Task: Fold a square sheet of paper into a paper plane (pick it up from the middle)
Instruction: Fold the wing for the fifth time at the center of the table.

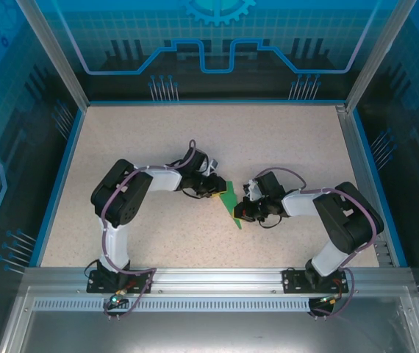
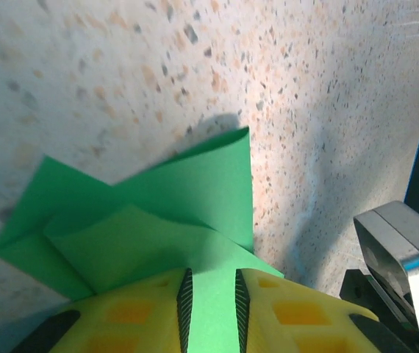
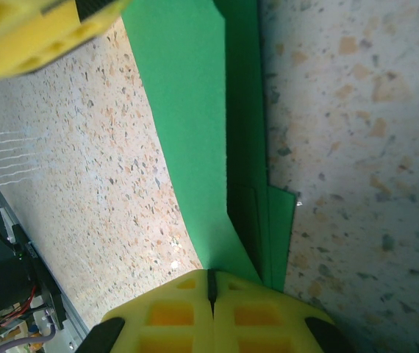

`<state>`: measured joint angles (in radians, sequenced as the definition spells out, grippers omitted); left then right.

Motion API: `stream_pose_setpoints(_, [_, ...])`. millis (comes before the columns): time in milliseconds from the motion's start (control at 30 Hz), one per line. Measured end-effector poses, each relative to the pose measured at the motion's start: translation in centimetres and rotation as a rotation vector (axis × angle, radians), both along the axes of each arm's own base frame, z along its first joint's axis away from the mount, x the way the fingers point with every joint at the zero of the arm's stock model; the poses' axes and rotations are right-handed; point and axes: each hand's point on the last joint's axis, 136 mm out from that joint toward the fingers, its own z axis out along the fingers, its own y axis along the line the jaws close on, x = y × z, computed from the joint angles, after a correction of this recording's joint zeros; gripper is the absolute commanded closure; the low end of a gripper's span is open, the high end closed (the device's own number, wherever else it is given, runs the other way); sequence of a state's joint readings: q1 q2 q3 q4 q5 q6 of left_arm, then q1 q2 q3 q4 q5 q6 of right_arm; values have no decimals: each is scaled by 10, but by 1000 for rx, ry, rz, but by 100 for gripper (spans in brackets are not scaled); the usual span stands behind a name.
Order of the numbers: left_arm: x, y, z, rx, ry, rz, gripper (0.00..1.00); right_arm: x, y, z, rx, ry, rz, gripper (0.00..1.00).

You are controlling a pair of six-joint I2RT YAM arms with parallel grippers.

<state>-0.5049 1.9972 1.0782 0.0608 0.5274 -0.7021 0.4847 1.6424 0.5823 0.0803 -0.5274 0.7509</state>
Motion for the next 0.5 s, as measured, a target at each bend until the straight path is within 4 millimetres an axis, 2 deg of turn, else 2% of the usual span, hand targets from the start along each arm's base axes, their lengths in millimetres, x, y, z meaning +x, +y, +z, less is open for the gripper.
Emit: stream_pose_setpoints(500, [51, 34, 2, 50, -42, 65, 71, 0, 1, 0, 3, 3, 3, 98])
